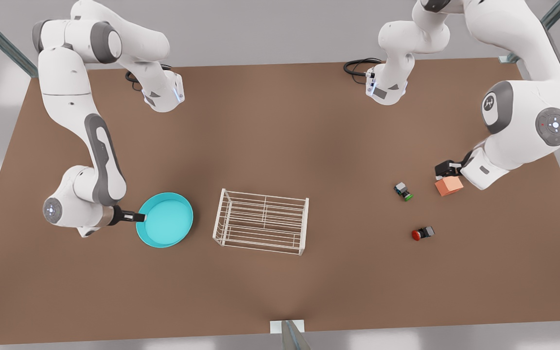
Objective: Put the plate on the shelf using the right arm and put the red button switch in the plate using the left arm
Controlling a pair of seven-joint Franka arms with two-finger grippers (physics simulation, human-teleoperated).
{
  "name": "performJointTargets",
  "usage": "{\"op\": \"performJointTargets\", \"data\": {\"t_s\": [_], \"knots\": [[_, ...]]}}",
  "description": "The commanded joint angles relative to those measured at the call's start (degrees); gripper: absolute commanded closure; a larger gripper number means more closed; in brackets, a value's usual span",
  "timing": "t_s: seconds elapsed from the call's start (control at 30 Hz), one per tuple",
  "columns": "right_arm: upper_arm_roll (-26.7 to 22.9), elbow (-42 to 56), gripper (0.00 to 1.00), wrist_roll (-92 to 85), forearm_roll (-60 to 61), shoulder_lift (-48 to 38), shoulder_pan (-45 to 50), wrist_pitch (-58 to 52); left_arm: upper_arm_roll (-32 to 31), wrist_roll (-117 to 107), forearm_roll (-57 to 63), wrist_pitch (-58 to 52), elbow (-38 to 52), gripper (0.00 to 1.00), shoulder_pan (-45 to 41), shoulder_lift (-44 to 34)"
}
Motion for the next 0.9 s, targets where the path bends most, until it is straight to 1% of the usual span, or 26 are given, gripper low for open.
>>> {"op": "performJointTargets", "data": {"t_s": [0.0, 0.03, 0.2, 0.5, 0.53, 0.57, 0.6, 0.73, 0.8, 0.83, 0.87], "knots": [[0.4, 0.1, 0.07, -3.9, 0.4, 0.9, -1.6, 0.4, 0.0, -0.1, 0.4, -0.8, 0.0, 0.00, 0.0, -0.1], [1.3, 0.1, 0.07, -4.3, 0.4, 1.4, -2.6, 0.6, 0.0, -0.1, 0.4, -0.9, 0.0, 0.00, 0.0, -0.1], [1.3, 0.3, 0.08, -6.1, 0.4, 4.2, -4.0, 1.9, -0.1, -0.2, 0.4, -0.9, -0.1, 0.00, 0.0, -0.1], [2.3, 0.8, 0.21, -6.3, 0.4, 6.0, -4.0, 2.3, -0.1, -0.1, 0.4, -1.0, -0.1, 0.00, 0.0, -0.1], [2.3, 0.8, 0.23, -6.3, 0.4, 6.0, -4.0, 2.3, -0.1, -0.2, 0.4, -1.0, -0.1, 0.00, 0.0, -0.1], [2.4, 0.8, 0.31, -6.4, 0.4, 6.0, -4.0, 2.3, -0.1, -0.1, 0.4, -1.0, -0.1, 0.00, 0.0, -0.1], [2.4, 0.8, 0.33, -6.4, 0.4, 6.1, -4.0, 2.3, -0.1, -0.1, 0.4, -1.0, -0.1, 0.00, 0.0, -0.1], [2.7, 0.9, 0.41, -6.4, 0.4, 6.6, -4.0, 2.3, -0.1, -0.1, 0.4, -1.0, -0.1, 0.00, 0.0, -0.1], [2.8, 1.1, 0.46, -6.4, 0.4, 6.8, -4.0, 2.3, -0.1, -0.2, 0.4, -1.0, -0.1, 0.00, 0.0, -0.1], [2.9, 1.1, 0.55, -6.9, 0.4, 6.8, -4.1, 2.2, -0.1, -0.2, 0.4, -1.0, -0.1, 0.00, 0.0, -0.1], [2.9, 1.1, 0.60, -7.5, 0.4, 6.8, -4.1, 2.2, -0.1, -0.2, 0.4, -1.1, -0.1, 0.00, 0.0, -0.1]]}}
